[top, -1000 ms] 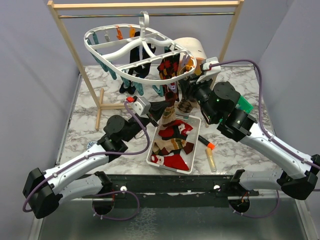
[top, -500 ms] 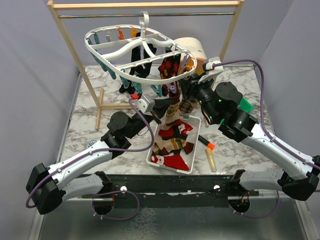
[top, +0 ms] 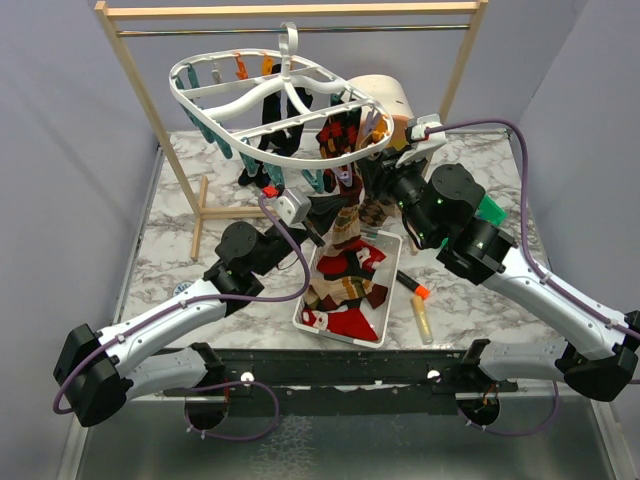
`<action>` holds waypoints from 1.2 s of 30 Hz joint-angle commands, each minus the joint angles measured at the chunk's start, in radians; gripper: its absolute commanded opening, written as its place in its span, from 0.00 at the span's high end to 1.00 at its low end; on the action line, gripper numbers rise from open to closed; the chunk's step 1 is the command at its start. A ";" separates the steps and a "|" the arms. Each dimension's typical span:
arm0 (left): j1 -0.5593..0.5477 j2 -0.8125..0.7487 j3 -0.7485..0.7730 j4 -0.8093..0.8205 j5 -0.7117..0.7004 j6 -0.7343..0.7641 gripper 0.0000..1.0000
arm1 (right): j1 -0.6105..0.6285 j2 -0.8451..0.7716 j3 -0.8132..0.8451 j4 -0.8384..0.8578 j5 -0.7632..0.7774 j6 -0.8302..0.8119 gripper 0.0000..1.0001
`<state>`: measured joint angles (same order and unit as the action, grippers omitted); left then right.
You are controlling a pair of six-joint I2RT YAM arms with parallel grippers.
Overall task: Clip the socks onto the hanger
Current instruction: Clamp the sock onto the hanger.
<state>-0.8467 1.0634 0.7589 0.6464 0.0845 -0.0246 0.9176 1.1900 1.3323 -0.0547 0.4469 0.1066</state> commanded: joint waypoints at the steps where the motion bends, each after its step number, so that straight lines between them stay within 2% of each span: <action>1: -0.005 -0.001 0.033 0.035 0.027 0.002 1.00 | 0.009 -0.011 -0.013 -0.003 -0.023 0.014 1.00; 36: -0.005 0.009 0.062 0.042 0.048 -0.015 1.00 | 0.010 -0.010 -0.030 -0.001 -0.039 0.017 1.00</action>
<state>-0.8467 1.0664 0.7795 0.6567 0.1085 -0.0261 0.9176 1.1900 1.3197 -0.0540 0.4278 0.1165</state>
